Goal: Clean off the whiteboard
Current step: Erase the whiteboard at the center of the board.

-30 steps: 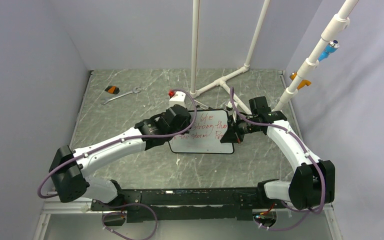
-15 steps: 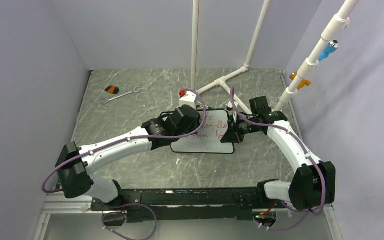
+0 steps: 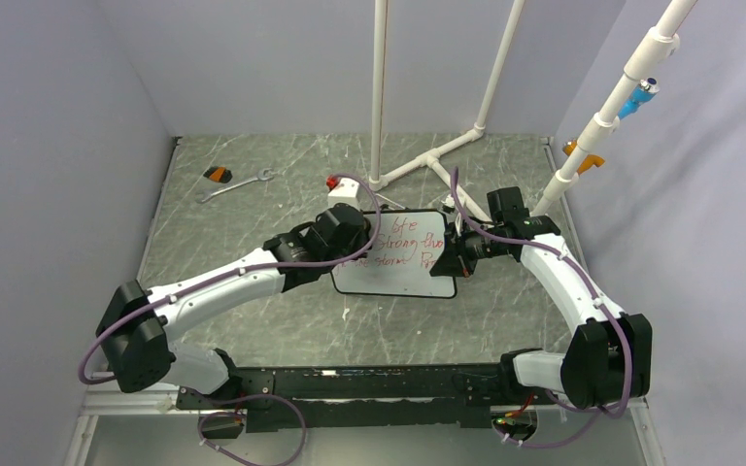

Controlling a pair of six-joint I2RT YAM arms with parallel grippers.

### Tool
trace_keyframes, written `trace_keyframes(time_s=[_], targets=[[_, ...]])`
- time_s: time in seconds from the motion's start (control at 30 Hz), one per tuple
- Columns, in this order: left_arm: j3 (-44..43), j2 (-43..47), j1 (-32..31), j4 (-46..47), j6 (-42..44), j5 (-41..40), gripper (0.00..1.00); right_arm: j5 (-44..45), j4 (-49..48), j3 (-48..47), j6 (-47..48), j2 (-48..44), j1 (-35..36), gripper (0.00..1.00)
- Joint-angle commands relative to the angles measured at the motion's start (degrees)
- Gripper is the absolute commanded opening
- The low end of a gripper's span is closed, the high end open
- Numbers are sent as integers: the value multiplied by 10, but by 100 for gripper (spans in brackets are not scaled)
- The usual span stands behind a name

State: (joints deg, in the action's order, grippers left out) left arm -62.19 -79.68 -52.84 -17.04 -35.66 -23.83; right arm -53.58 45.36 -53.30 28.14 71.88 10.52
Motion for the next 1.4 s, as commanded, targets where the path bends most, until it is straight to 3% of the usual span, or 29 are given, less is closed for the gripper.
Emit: trace_keyframes(time_s=[0.0, 0.33, 0.53, 0.7, 0.93, 1.1, 1.37], targets=[[15, 12, 19, 26, -10, -14, 0, -26, -5, -8, 42, -12, 6, 0], [-52, -12, -43, 80, 30, 49, 0, -25, -3, -10, 44, 1, 6, 0], [-96, -48, -46, 96, 57, 67, 0, -23, -6, -8, 43, 1, 6, 0], [-125, -72, -43, 48, 54, 11, 0, -22, -5, -9, 43, 1, 6, 0], [-61, -42, 13, 27, 21, -15, 0, -23, -5, -8, 44, -1, 7, 0], [-62, -33, 12, 36, 25, 8, 0, -23, -5, -8, 43, 1, 7, 0], [-149, -81, -57, 42, 31, 18, 0, -21, -5, -8, 43, 2, 8, 0]])
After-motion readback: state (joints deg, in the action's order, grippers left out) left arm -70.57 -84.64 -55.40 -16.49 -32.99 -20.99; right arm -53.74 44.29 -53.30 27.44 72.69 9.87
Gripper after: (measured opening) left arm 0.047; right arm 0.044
